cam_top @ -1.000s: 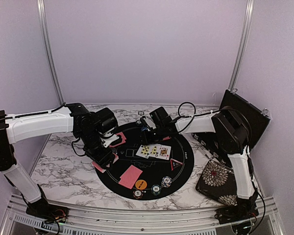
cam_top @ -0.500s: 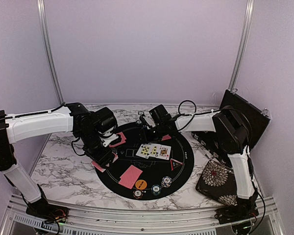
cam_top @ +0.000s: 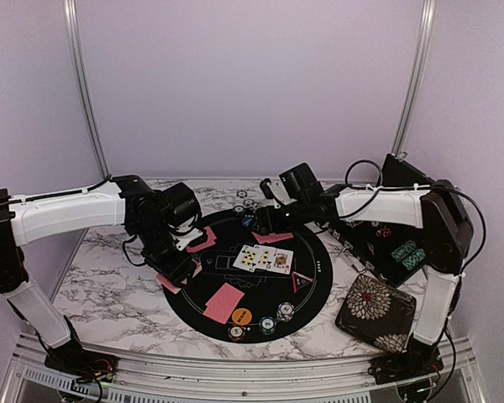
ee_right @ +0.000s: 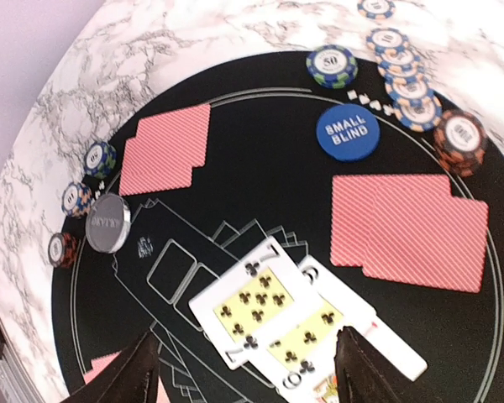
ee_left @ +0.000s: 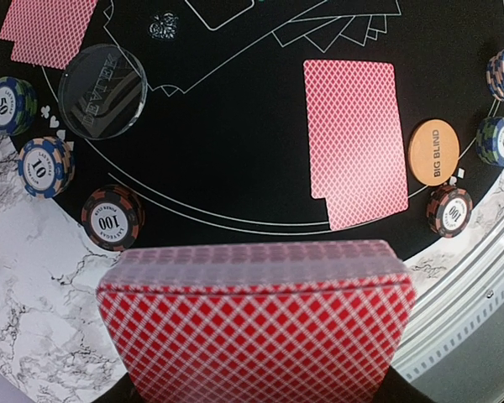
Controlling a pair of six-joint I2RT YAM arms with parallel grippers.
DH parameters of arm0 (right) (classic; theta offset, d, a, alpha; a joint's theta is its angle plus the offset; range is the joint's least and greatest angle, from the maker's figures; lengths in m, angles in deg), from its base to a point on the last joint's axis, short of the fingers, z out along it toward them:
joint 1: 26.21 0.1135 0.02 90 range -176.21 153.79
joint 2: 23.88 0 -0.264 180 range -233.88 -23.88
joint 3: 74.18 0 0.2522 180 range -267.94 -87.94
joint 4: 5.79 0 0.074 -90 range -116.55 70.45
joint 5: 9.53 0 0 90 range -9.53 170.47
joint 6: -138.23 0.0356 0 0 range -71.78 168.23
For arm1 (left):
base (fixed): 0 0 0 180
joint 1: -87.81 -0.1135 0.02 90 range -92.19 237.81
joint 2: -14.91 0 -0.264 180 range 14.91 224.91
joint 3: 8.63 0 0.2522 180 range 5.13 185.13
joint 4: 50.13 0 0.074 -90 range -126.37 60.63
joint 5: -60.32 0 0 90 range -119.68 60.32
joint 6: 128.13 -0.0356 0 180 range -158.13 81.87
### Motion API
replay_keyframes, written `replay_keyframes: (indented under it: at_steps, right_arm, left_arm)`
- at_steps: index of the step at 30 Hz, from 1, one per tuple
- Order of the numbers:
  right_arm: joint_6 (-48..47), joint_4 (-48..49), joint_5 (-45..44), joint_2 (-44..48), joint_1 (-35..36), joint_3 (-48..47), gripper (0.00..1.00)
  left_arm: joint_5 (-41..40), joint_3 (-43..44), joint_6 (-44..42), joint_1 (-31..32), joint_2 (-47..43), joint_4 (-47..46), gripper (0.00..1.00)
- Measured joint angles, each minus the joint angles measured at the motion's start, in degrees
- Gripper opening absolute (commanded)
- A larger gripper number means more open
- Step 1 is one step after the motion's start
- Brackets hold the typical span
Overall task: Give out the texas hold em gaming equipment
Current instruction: Pick up the all-in button from the poker table mat.
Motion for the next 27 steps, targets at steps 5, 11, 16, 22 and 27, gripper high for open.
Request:
replay_keyframes:
  at_steps: [5, 11, 16, 22, 27]
  right_arm:
    - [-0.02, -3.56, -6.73, 7.96, 0.44, 7.65, 0.82]
    - [0.48, -8.85, -14.80, 14.88, 1.77, 16.68, 0.92]
    - [0.81, -12.35, -18.49, 16.50, 3.85, 20.48, 0.95]
    - [1.22, -13.53, -20.02, 16.50, 5.16, 22.62, 0.96]
    - [1.29, -13.60, -20.00, 16.41, 5.18, 23.82, 0.96]
  left_arm:
    - [-0.17, 0.50, 0.02, -0.44, 0.02, -0.07, 0.44]
    - [-0.55, 0.55, 0.04, -0.48, 0.02, -0.09, 0.44]
    - [-0.55, 0.55, 0.07, -0.50, 0.02, -0.09, 0.44]
    - [-0.55, 0.55, 0.09, -0.50, 0.02, -0.09, 0.44]
    - [-0.55, 0.55, 0.07, -0.50, 0.02, -0.09, 0.44]
